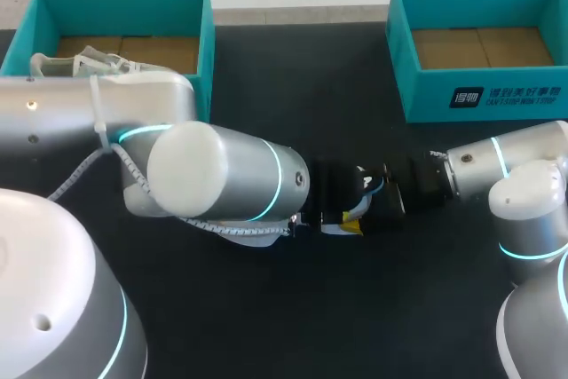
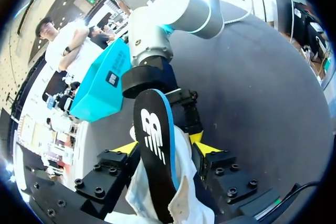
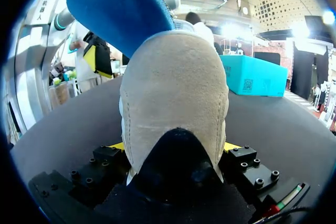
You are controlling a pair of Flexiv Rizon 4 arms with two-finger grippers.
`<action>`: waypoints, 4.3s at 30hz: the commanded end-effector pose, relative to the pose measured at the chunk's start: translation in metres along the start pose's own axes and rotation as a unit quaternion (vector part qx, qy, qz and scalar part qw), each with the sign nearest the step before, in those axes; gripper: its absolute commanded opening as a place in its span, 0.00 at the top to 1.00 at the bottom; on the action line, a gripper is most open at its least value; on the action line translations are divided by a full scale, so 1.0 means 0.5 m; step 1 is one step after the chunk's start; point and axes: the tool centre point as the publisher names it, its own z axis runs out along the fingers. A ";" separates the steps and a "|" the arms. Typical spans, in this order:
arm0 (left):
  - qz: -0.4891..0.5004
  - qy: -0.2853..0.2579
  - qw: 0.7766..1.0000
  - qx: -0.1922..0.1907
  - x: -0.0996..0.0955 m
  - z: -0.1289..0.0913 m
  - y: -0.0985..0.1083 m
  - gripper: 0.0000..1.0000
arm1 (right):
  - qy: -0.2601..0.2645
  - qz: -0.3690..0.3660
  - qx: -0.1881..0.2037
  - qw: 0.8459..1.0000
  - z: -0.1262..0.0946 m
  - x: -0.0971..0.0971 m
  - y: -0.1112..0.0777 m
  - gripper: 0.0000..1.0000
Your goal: Take the shoe out of the shoebox, open the shoe tongue, remove and reinsert the insole, then place the shoe into the shoebox
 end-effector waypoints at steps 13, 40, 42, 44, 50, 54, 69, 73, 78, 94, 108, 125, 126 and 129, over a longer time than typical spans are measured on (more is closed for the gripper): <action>-0.008 -0.043 0.999 0.010 -0.013 0.003 0.016 0.53 | -0.001 0.000 0.002 1.000 0.010 -0.002 -0.005 1.00; -0.057 -0.029 0.998 0.025 -0.019 -0.012 0.021 1.00 | -0.001 0.000 0.002 1.000 0.010 -0.002 -0.005 1.00; -0.068 -0.022 0.997 0.030 -0.024 -0.024 0.010 1.00 | -0.001 0.000 0.002 1.000 0.010 -0.002 -0.005 1.00; -0.080 -0.016 0.996 0.039 -0.031 -0.036 -0.001 1.00 | -0.001 0.000 0.002 1.000 0.010 -0.002 -0.005 1.00; -0.118 0.005 0.990 0.083 -0.061 -0.081 -0.048 1.00 | -0.001 0.000 0.002 1.000 0.010 -0.002 -0.005 1.00; -0.131 0.030 0.985 0.110 -0.078 -0.098 -0.076 1.00 | -0.001 0.000 0.002 1.000 0.010 -0.002 -0.005 1.00; -0.177 0.114 0.964 0.160 -0.121 -0.086 -0.126 1.00 | -0.001 0.000 0.002 1.000 0.010 -0.002 -0.005 1.00; -0.195 0.133 0.956 0.176 -0.141 -0.094 -0.142 1.00 | -0.001 0.000 0.002 1.000 0.010 -0.002 -0.005 1.00; -0.213 0.169 0.940 0.208 -0.172 -0.125 -0.175 1.00 | -0.001 0.000 0.002 1.000 0.010 -0.002 -0.005 1.00; -0.247 0.270 0.877 0.310 -0.264 -0.233 -0.249 1.00 | -0.001 0.000 0.002 1.000 0.010 -0.002 -0.005 1.00; -0.298 0.418 0.760 0.399 -0.353 -0.321 -0.233 1.00 | -0.001 0.000 0.002 1.000 0.010 -0.002 -0.005 1.00; -0.267 0.513 0.647 0.498 -0.414 -0.381 -0.178 1.00 | -0.001 0.000 0.002 1.000 0.010 -0.002 -0.005 1.00; -0.271 0.511 0.644 0.502 -0.417 -0.383 -0.177 1.00 | -0.001 0.000 0.002 1.000 0.010 -0.002 -0.005 1.00; -0.290 0.489 0.646 0.509 -0.420 -0.385 -0.176 1.00 | -0.001 0.000 0.002 1.000 0.010 -0.002 -0.005 1.00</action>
